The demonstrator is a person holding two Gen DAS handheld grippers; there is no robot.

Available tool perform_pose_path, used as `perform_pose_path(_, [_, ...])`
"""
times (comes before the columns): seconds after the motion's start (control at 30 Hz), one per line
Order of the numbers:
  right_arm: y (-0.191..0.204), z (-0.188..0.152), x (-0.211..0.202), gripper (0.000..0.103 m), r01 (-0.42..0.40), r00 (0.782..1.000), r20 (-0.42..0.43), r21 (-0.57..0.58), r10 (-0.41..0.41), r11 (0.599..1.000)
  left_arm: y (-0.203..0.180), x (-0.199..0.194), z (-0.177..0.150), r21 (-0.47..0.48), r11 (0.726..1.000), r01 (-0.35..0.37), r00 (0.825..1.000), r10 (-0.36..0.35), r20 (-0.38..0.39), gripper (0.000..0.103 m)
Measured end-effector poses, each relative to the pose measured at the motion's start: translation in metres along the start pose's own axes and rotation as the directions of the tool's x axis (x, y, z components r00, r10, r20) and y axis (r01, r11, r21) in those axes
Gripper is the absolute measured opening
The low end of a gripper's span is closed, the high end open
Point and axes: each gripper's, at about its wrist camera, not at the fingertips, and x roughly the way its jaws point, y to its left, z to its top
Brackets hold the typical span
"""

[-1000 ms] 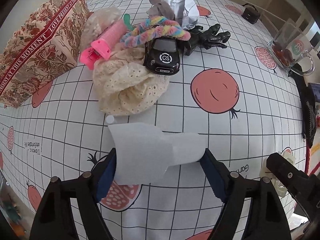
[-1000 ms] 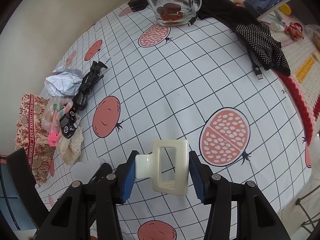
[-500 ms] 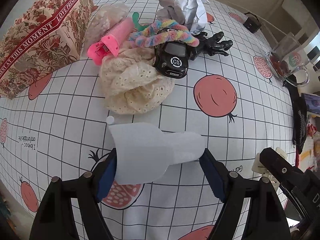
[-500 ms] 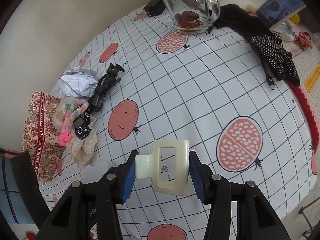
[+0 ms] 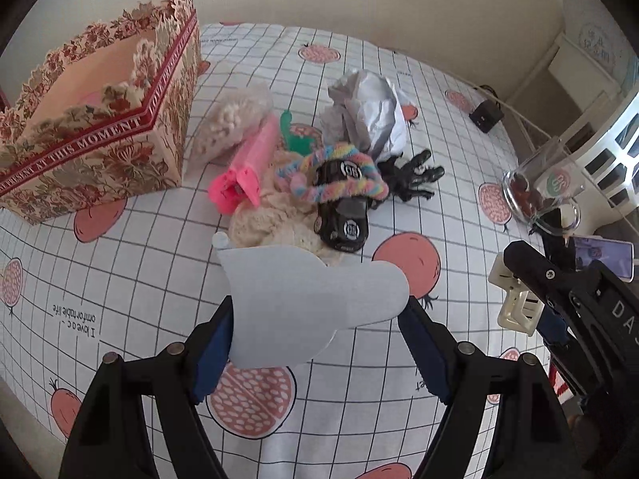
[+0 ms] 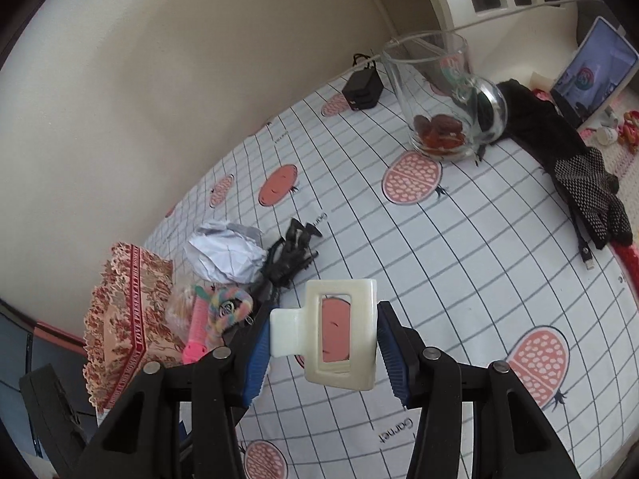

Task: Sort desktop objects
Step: 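Carry the white card and cream clip with both tools over the pink box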

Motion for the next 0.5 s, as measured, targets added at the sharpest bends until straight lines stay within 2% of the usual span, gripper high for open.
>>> perform_pose_path(0.03, [0.004, 0.004, 0.001, 0.053, -0.005, 1.0, 0.014, -0.004, 0.005, 1.0, 0.013, -0.01, 0.015, -0.003, 1.0, 0.003, 1.0, -0.003, 0.011, 0.081])
perform_pose_path(0.27, [0.036, 0.026, 0.011, 0.053, -0.063, 0.997, 0.047, -0.033, 0.065, 0.997, 0.028, -0.035, 0.046, -0.042, 0.998, 0.035, 0.994, -0.031, 0.105, 0.081])
perform_pose_path(0.5, [0.065, 0.042, 0.008, 0.053, -0.126, 0.987, 0.096, -0.046, 0.13, 0.991, 0.042, -0.065, 0.089, -0.086, 0.993, 0.08, 0.975, -0.06, 0.213, 0.081])
